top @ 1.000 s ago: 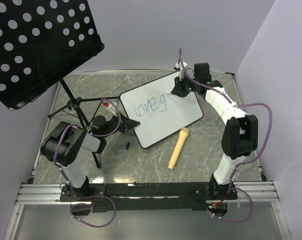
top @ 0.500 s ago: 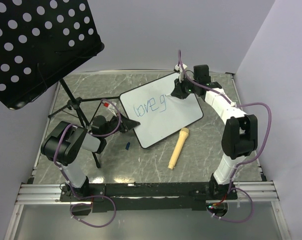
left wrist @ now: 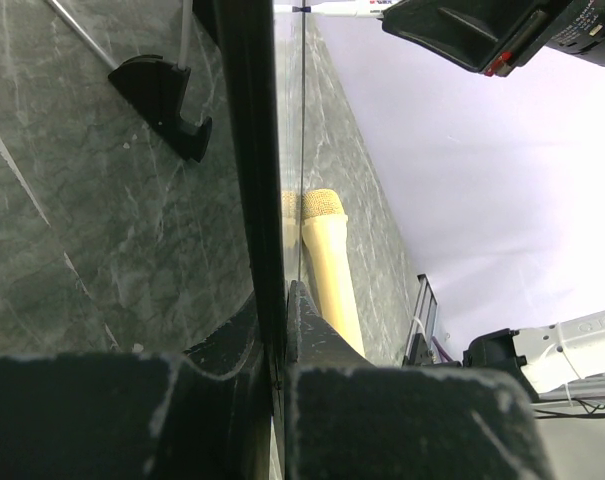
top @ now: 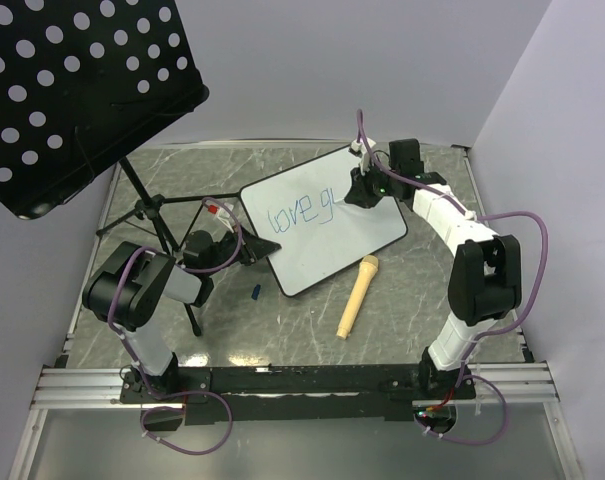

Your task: Write a sentence on the whiteboard

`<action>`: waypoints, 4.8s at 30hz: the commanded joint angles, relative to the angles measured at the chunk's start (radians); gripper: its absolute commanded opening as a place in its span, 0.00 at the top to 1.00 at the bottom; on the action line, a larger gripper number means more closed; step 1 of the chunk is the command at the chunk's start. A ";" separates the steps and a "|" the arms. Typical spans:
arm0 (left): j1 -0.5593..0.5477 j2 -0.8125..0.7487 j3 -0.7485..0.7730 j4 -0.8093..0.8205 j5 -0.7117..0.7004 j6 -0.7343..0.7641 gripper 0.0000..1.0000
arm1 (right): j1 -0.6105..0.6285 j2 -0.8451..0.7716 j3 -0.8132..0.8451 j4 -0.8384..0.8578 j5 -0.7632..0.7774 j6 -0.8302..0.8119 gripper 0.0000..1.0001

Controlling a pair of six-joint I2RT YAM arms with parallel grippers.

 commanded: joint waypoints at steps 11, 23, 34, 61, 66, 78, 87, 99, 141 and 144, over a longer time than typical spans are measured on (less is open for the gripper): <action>-0.010 -0.019 0.029 0.210 0.071 0.075 0.99 | -0.004 0.063 0.160 0.010 0.030 0.023 1.00; -0.005 -0.019 0.025 0.219 0.076 0.072 0.99 | -0.033 0.111 0.220 -0.007 0.067 0.041 1.00; -0.002 -0.019 0.026 0.225 0.077 0.066 0.99 | -0.045 -0.055 0.134 0.042 -0.087 0.064 1.00; -0.002 -0.016 0.023 0.228 0.082 0.067 0.99 | -0.087 -0.050 0.049 0.064 -0.088 0.026 1.00; -0.002 -0.018 0.023 0.225 0.081 0.070 0.99 | -0.088 -0.055 0.035 0.072 -0.096 0.024 1.00; -0.002 -0.021 0.020 0.224 0.077 0.072 0.99 | -0.088 -0.062 0.023 0.081 -0.113 0.024 1.00; -0.002 -0.026 0.019 0.224 0.077 0.069 0.99 | -0.088 -0.067 0.022 0.082 -0.124 0.026 1.00; -0.002 -0.033 0.019 0.218 0.076 0.070 0.99 | -0.087 -0.069 0.000 0.088 -0.154 0.012 1.00; -0.002 -0.033 0.023 0.215 0.087 0.073 0.99 | -0.050 0.097 0.149 0.045 0.070 0.033 1.00; -0.002 -0.035 0.025 0.210 0.085 0.075 0.99 | -0.050 0.088 0.141 0.029 0.067 0.012 1.00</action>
